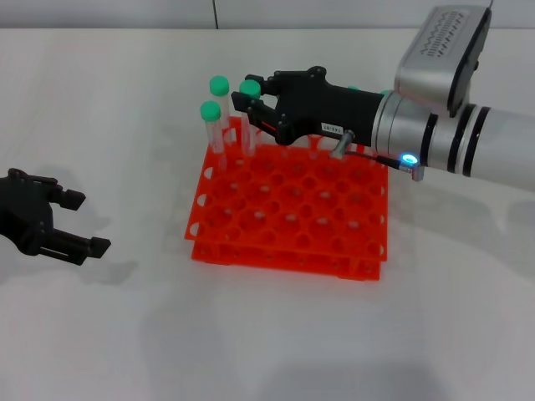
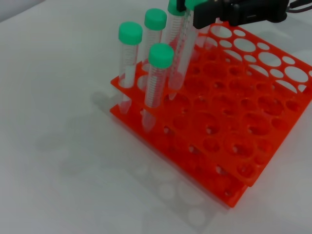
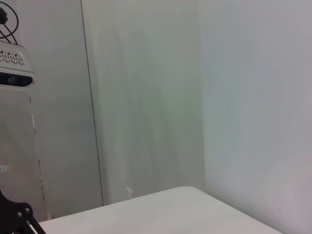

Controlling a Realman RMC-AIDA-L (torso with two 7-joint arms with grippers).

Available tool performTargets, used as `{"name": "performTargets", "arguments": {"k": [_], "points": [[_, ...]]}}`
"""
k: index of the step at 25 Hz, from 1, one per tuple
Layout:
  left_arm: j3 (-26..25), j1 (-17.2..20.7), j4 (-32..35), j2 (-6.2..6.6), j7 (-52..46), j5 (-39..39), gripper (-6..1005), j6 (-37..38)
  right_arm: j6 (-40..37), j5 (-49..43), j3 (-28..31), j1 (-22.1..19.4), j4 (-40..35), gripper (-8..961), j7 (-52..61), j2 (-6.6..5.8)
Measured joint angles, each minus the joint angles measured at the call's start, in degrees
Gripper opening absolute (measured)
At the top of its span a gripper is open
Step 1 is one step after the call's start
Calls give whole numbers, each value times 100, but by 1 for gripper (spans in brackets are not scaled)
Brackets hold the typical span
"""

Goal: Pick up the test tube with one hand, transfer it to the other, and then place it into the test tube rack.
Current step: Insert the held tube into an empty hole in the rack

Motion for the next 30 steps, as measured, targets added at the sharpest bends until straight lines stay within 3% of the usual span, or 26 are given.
{"name": "performTargets", "arguments": {"k": [30], "points": [[-1, -45, -149, 0, 112, 0, 888, -41, 229, -54, -98, 147, 13, 277, 306, 0]]}}
